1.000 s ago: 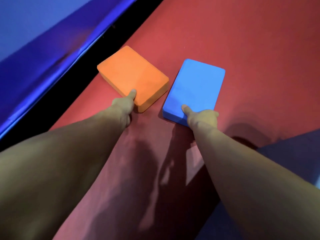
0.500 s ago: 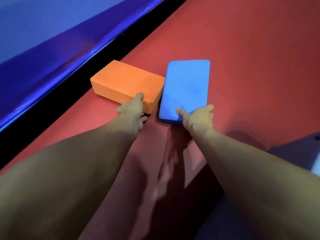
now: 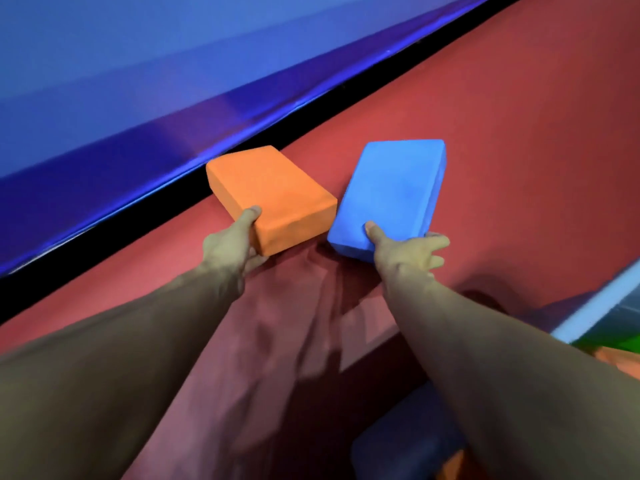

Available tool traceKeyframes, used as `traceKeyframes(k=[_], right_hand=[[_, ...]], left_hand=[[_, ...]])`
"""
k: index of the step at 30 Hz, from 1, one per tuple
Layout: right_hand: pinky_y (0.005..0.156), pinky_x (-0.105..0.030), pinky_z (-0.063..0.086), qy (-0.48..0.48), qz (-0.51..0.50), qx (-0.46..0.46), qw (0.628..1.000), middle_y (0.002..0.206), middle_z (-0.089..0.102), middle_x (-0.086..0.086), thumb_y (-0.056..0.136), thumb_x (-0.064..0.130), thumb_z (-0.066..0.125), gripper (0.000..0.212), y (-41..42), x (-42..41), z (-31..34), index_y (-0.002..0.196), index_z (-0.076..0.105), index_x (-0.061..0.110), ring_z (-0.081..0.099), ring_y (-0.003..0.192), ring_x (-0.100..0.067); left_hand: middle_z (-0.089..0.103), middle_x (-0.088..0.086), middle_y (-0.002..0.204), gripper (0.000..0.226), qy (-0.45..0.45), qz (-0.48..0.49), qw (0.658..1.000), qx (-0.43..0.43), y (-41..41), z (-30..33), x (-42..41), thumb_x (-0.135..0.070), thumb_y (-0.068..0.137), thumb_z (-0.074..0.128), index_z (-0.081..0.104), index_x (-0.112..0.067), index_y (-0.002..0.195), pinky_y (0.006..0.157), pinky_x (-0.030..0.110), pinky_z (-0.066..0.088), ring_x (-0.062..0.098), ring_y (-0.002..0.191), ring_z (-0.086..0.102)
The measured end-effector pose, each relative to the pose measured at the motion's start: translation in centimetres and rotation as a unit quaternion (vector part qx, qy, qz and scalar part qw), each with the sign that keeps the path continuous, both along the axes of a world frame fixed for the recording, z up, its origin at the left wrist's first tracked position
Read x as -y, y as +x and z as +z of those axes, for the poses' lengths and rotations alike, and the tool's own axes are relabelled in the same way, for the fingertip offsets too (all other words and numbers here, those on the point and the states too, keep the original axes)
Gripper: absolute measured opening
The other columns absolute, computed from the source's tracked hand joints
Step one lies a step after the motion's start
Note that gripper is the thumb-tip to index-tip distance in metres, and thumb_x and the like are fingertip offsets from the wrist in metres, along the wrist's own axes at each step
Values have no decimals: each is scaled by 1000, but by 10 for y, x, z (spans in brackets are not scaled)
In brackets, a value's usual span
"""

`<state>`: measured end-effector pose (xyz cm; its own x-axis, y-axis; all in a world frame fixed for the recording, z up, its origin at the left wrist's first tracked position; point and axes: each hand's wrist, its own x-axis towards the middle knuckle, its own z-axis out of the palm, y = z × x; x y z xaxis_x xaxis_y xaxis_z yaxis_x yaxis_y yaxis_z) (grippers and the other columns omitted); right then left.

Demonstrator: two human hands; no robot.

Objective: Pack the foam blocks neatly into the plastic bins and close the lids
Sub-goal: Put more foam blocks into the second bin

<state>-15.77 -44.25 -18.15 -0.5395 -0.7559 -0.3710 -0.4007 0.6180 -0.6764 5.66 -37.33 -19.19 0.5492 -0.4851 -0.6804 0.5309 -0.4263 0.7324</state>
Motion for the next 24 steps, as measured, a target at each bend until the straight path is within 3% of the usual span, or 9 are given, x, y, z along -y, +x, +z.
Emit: traceKeyframes(k=[7, 12, 14, 16, 18, 20, 22, 24], right_hand=[[111, -50, 33, -86, 37, -12, 996, 137, 42, -21, 63, 55, 89, 97, -8, -82, 91, 131, 32, 16, 46, 124, -44], [106, -51, 41, -139, 86, 44, 986, 139, 36, -23, 67, 48, 90, 95, -16, -155, 185, 132, 30, 13, 51, 117, -48], [106, -50, 42, -146, 100, 77, 981, 140, 35, -25, 68, 46, 90, 95, -17, -200, 227, 133, 30, 11, 51, 118, -49], [105, -48, 39, -129, 125, 114, 977, 143, 35, -25, 70, 46, 89, 97, -20, -263, 271, 137, 29, 10, 51, 122, -46], [105, -46, 39, -92, 170, 143, 971, 145, 35, -23, 72, 49, 86, 100, -21, -339, 312, 142, 26, 10, 50, 125, -40], [105, -43, 38, -56, 215, 177, 959, 146, 36, -23, 74, 49, 86, 101, -19, -406, 341, 142, 25, 9, 47, 129, -38], [105, -40, 39, -43, 269, 210, 939, 145, 39, -24, 72, 48, 88, 99, -13, -461, 354, 139, 28, 7, 47, 131, -37], [104, -41, 45, -40, 299, 255, 919, 139, 49, -22, 66, 49, 91, 96, 4, -504, 359, 132, 34, 10, 54, 125, -35]], left_hand=[[71, 6, 89, 43, -49, -5, 999, 6, 1, 101, -89, -41, 81, 79, 65, -9, 106, 66, 33, 61, 18, 74, 73], [76, 5, 100, 37, -106, 20, 993, 41, -10, 209, -187, -37, 86, 76, 68, -10, 109, 63, 31, 61, 17, 79, 76], [76, 2, 87, 38, -126, 26, 990, 64, -14, 263, -247, -38, 86, 76, 69, -9, 110, 65, 32, 61, 16, 73, 74], [71, -1, 72, 39, -147, 52, 985, 80, -25, 319, -327, -39, 86, 75, 68, -9, 110, 76, 37, 62, 12, 63, 70], [73, 2, 74, 38, -164, 105, 976, 95, -42, 360, -422, -38, 87, 75, 68, -8, 109, 80, 38, 63, 13, 65, 70], [75, 6, 84, 35, -148, 162, 970, 101, -50, 387, -510, -39, 86, 75, 68, -11, 105, 77, 35, 63, 18, 72, 70], [66, 2, 71, 28, -132, 199, 965, 106, -52, 396, -592, -40, 84, 75, 65, -17, 94, 67, 33, 62, 16, 61, 62], [44, -4, 55, 24, -128, 245, 954, 114, -45, 403, -659, -39, 84, 75, 55, -25, 82, 54, 26, 53, 11, 45, 41]])
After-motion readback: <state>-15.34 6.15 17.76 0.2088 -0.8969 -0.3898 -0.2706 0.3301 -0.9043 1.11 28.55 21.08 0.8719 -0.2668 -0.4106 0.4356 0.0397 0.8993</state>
